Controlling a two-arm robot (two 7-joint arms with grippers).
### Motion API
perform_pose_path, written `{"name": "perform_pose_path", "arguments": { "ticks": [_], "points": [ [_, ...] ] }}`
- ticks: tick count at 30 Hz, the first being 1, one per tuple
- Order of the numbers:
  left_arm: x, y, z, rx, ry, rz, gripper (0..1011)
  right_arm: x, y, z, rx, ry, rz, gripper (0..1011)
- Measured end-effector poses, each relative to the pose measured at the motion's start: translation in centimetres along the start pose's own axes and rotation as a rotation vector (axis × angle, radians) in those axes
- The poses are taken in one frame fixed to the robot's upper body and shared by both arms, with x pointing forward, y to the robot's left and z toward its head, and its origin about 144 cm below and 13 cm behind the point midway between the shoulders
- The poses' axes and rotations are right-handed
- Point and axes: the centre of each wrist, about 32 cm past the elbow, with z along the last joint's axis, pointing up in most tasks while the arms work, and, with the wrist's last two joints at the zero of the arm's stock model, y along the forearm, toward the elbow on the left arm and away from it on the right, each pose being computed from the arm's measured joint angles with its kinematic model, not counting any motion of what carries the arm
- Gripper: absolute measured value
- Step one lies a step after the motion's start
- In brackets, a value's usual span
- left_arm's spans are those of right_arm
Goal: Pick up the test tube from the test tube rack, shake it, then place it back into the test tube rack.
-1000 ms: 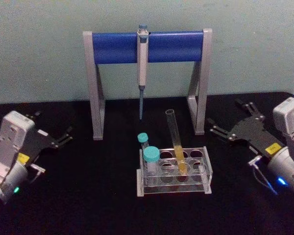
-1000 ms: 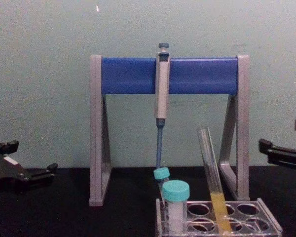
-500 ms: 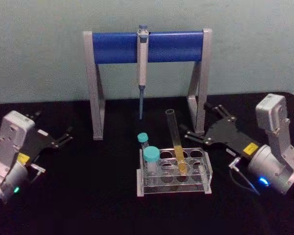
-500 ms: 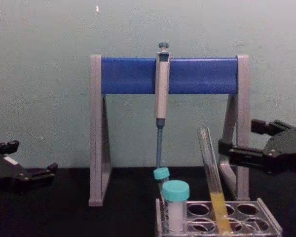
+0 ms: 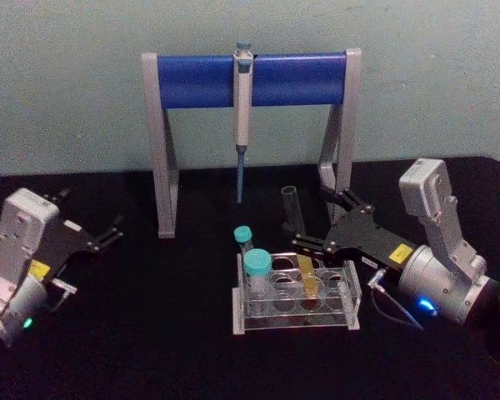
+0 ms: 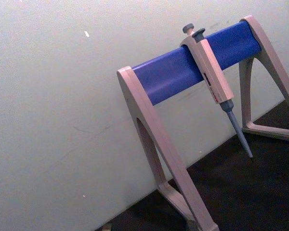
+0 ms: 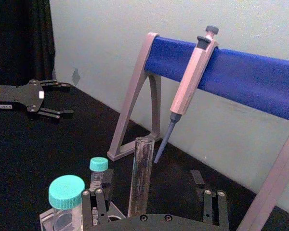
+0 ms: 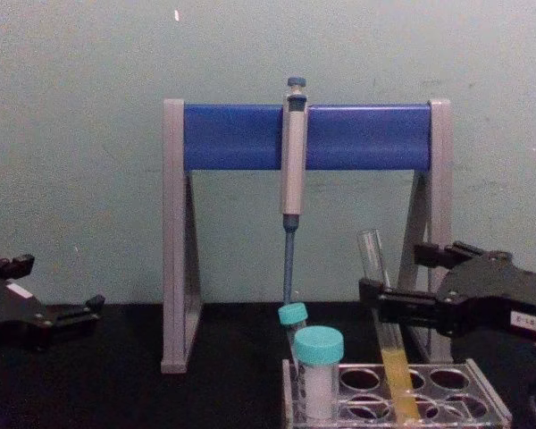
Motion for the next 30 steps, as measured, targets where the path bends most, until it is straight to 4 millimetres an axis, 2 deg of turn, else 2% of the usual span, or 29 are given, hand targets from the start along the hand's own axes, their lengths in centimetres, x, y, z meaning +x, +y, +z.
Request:
{"name": "perform_pose_path", "arguments": {
  "ticks": [30],
  "points": [
    [0.0,0.0,0.0,0.0,0.0,0.0,1001,0.61,1.08,0.15,-0.037,0.036,0.035,1000]
  ]
}}
